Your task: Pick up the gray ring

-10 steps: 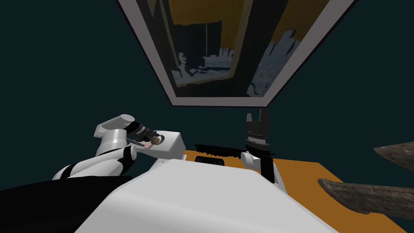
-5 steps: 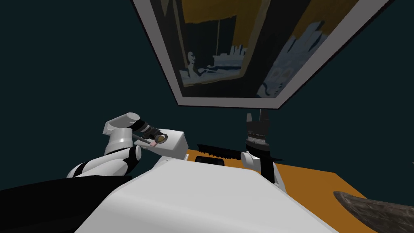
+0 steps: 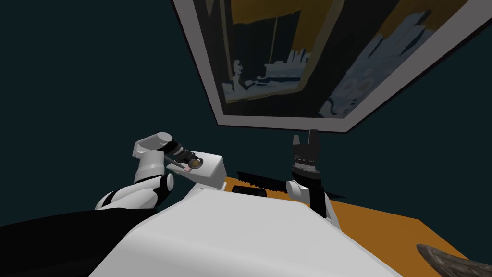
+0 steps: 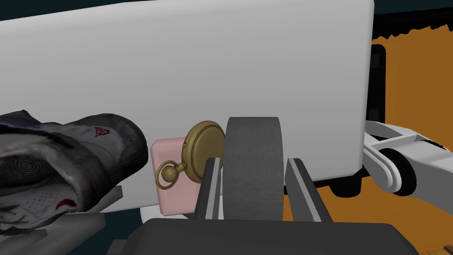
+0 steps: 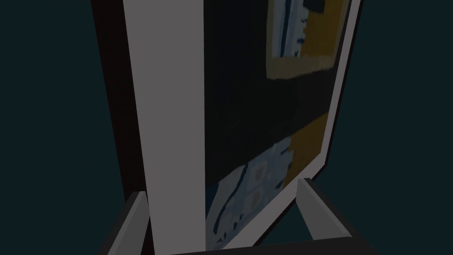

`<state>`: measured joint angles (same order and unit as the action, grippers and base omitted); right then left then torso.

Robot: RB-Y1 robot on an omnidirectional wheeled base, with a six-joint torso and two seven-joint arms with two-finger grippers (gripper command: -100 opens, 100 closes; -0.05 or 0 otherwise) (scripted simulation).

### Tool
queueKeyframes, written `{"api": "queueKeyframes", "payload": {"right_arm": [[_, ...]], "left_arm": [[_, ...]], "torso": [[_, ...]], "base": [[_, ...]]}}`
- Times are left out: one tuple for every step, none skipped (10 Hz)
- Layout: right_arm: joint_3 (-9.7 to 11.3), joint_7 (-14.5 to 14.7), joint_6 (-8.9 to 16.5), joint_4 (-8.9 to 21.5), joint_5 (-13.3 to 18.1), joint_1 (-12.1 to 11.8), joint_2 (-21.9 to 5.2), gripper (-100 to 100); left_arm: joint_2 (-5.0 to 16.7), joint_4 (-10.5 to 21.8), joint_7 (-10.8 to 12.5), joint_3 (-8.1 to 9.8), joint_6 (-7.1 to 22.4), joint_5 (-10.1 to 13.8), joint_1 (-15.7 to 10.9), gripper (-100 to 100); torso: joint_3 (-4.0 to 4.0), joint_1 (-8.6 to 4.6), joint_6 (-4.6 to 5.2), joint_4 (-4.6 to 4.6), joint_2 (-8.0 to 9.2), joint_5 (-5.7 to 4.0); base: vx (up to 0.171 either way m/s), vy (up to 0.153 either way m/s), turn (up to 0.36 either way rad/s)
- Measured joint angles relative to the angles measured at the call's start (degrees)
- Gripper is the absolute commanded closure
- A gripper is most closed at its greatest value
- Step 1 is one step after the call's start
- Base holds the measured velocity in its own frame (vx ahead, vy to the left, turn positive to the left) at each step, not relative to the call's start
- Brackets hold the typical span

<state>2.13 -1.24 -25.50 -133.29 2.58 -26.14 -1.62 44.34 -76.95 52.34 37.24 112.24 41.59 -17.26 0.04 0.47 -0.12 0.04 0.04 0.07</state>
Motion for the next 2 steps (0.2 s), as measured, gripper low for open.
{"api": "queueKeyframes", "payload": {"right_arm": [[0.0, 0.0, 0.0, 0.0, 0.0, 0.0, 0.0, 0], [0.0, 0.0, 0.0, 0.0, 0.0, 0.0, 0.0, 0]], "left_arm": [[-1.0, -2.2, 1.1, -0.49, 1.1, 0.1, -0.1, 100], [-1.0, -2.5, 1.4, -0.56, 1.3, 0.1, -0.1, 0]], "torso": [[-0.01, 0.02, 0.01, 0.0, -0.01, 0.0], [0.0, -0.05, 0.02, -0.01, 0.01, 0.01]], "base": [[0.011, 0.026, 0.016], [0.0, 0.0, 0.0]]}}
